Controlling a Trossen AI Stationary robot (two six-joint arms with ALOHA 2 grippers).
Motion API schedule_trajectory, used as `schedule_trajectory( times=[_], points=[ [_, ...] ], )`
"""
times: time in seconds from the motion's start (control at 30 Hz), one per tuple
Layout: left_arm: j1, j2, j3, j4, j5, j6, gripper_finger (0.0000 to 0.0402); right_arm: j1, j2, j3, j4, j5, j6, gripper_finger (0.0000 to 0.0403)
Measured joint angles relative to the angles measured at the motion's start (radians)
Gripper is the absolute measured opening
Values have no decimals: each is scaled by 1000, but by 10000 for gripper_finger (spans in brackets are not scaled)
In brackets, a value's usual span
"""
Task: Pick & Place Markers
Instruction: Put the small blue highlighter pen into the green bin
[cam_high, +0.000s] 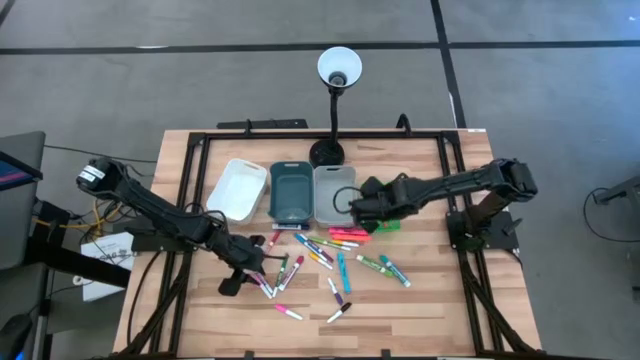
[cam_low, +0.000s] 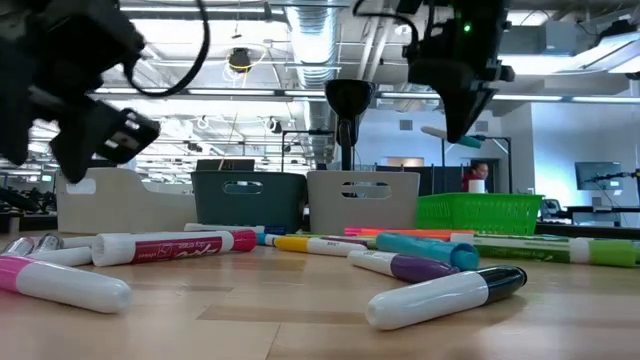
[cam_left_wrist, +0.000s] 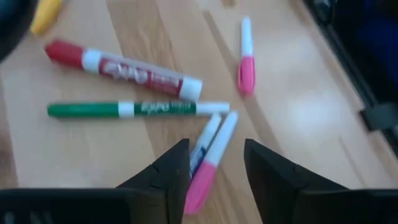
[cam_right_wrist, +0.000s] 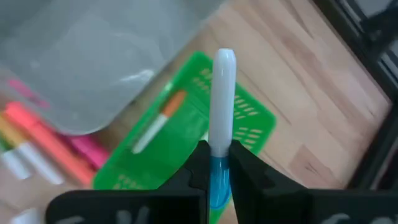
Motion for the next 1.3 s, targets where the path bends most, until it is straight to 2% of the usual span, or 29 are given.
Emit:
schedule_trajectory(
  times=[0.2, 0.4, 0.5, 0.87, 1.13, 1.3],
  points=[
    [-26, 0, -48, 19, -24, -9, 175, -110, -1, -23, -15, -29, 32, 23],
    [-39, 0, -70, 46, -47, -8, 179, -170, -1, -148, 205, -194, 26, 24],
    [-39, 0, -71, 56, -51, 23, 179, -170, -1, -200, 269, -235, 34, 24],
    [-39, 18, -71, 73, -95, 50, 179, -143, -1, -323, 448, -286, 113, 31],
    [-58, 143, -71, 121, -95, 60, 179, -110, 5, -339, 452, -278, 108, 35],
    [-82, 169, -69, 151, -113, 68, 179, -120, 30, -339, 454, -257, 104, 63]
  ],
)
